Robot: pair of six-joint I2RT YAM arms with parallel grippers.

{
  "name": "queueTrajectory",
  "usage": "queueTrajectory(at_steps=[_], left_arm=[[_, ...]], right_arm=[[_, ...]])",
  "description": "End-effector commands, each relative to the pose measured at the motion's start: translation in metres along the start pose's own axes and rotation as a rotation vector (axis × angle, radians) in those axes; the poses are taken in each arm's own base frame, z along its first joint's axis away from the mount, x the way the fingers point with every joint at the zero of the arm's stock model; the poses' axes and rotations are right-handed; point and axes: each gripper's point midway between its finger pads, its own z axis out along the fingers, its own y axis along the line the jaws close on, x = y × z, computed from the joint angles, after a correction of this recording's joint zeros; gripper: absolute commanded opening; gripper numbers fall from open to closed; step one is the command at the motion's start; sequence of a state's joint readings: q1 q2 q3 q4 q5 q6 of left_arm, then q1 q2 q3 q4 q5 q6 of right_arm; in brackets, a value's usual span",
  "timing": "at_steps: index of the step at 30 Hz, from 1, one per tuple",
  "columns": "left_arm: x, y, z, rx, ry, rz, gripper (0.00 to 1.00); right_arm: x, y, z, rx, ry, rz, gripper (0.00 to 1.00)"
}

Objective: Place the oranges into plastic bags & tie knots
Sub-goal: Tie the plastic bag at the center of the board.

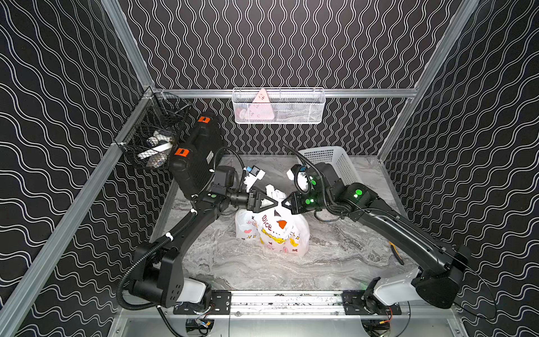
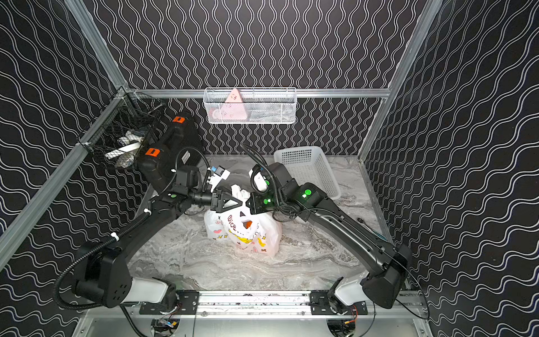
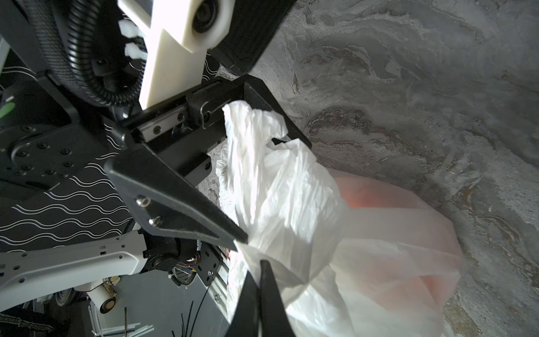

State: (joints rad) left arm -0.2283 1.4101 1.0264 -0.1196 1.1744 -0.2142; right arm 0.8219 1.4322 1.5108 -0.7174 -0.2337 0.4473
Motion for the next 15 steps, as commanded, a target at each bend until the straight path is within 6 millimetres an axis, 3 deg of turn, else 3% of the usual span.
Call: queueTrajectory(at_steps=[1,4,8,15], left_arm=[[-0.004,-0.01,0.004,0.058,0.006,0.036,0.81],[-0.003,-0.008,0.006,0.064,0.014,0.029,0.57],[-0.006,-0.008,0.007,0.064,0.008,0.029,0.33],[-0.019,-0.007,0.007,0.052,-0.024,0.027,0.12]], right_arm=[[-0.005,0.002,-0.001,-0.005,-0.014,-0.016,0.0],[-0.005,0.002,-0.001,-0.007,-0.013,-0.015,0.0],[-0.005,0.0,-0.002,-0.004,-0.014,-0.013,0.0],[0.003,0.007,-0.005,-0.048,0.02,-0.035,0.0]])
